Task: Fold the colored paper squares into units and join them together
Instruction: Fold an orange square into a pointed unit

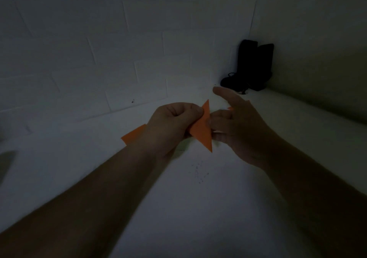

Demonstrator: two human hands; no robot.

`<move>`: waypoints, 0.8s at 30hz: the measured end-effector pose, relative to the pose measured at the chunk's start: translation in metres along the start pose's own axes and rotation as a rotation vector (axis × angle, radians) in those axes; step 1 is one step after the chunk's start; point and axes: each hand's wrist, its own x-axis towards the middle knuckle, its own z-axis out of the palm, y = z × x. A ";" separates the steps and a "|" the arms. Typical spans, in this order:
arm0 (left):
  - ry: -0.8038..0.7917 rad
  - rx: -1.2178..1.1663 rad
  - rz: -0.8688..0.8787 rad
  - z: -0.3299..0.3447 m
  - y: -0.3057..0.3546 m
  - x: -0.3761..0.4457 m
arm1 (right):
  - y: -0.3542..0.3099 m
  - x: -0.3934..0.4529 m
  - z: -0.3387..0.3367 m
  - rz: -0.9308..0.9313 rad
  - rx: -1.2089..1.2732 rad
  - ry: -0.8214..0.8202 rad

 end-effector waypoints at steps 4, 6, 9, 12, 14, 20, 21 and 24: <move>0.022 -0.028 -0.016 -0.002 0.002 -0.001 | 0.001 -0.001 0.007 0.018 0.004 -0.002; 0.011 -0.039 -0.022 -0.002 0.002 -0.002 | 0.002 0.001 0.007 0.022 0.017 0.029; 0.018 -0.041 -0.028 -0.001 0.003 -0.003 | 0.002 0.000 0.005 0.042 -0.007 0.027; 0.035 -0.041 -0.028 -0.002 0.002 -0.002 | 0.001 -0.001 0.007 0.051 -0.035 0.003; 0.050 -0.043 -0.027 -0.002 0.002 -0.001 | 0.001 -0.001 0.007 0.049 -0.024 0.026; 0.070 -0.017 -0.023 -0.002 0.003 -0.001 | 0.002 -0.001 0.007 0.038 0.002 0.017; 0.071 -0.013 -0.020 -0.003 0.003 -0.001 | 0.002 -0.002 0.007 0.042 0.016 0.005; 0.064 -0.024 -0.017 -0.003 0.002 -0.002 | 0.002 -0.002 0.006 0.046 0.003 0.007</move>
